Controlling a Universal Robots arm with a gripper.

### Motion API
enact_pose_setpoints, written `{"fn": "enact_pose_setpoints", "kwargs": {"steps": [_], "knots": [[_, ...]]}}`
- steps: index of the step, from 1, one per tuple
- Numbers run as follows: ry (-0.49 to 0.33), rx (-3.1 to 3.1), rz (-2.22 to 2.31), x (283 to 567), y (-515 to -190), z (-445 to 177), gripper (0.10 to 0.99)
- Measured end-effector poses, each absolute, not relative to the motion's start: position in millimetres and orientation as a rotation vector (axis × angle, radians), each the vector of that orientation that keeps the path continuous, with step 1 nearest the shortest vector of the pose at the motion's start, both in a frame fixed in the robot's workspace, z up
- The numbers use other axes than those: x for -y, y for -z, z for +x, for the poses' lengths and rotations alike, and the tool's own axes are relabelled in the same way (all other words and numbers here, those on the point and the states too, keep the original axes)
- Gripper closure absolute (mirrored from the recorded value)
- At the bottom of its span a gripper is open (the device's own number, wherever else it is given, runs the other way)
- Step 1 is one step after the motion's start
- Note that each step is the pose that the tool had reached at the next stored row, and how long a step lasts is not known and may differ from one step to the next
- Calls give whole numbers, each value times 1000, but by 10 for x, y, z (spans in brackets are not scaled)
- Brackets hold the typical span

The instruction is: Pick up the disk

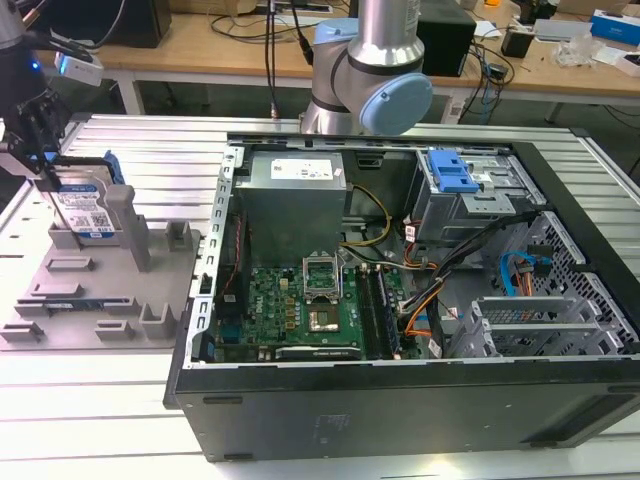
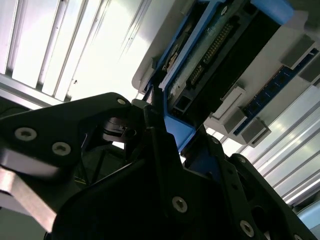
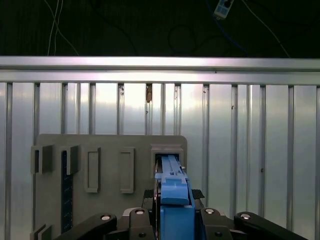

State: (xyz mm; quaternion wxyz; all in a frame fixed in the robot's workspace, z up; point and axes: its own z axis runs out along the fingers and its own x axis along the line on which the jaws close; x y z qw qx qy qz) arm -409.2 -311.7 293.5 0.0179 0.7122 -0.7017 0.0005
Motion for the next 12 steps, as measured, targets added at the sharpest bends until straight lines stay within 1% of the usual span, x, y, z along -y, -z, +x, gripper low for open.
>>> {"fn": "enact_pose_setpoints", "kwargs": {"steps": [12], "knots": [[17,2188,2221,3156,-2984,-4096,718]]}}
